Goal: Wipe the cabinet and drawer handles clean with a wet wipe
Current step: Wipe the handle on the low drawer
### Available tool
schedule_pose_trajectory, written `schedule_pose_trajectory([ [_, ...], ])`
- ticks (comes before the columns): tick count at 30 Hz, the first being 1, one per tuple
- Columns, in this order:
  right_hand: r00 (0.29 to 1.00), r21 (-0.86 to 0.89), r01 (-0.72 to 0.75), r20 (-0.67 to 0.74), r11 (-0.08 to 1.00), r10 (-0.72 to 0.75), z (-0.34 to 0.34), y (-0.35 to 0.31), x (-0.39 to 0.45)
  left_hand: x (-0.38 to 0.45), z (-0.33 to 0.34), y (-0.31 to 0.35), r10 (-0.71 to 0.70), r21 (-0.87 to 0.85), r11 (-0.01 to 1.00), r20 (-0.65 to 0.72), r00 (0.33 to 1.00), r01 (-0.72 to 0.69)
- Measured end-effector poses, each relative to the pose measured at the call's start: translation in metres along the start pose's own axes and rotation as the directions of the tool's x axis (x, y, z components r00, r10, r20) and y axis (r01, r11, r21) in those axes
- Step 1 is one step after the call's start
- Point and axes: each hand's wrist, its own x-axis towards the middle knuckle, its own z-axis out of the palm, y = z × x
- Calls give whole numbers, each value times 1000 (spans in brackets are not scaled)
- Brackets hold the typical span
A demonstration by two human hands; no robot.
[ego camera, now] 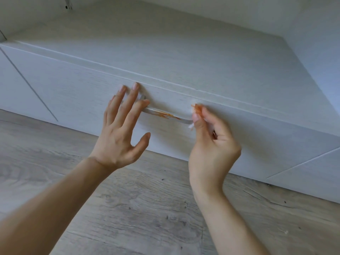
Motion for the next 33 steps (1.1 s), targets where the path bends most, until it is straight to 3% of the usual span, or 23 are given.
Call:
schedule_pose_trajectory([
  [5,997,-51,44,67,998,-41,-14,-2,1,-1,-1,0,-17,6,1000,3,1000,17],
  [11,939,-257,324,206,911,-276,-5,-1,4,-1,-2,1,-29,5,1000,18,999,29],
  [16,938,-291,347,127,892,-323,-5,2,0,-2,-5,-1,-21,11,1000,36,999,21],
  [21,980,-197,197,46,960,-192,-1,4,0,-2,-6,-3,-19,19,1000,43,999,18],
  [24,953,-225,300,120,927,-279,-7,0,-8,-2,-4,-1,-23,12,1000,27,999,23],
  [29,929,-129,361,135,924,-345,-3,-8,4,-1,-1,1,-31,14,999,2,1000,31],
  [33,867,-274,492,236,826,-438,-9,4,6,-2,-1,0,-33,14,999,12,999,33],
])
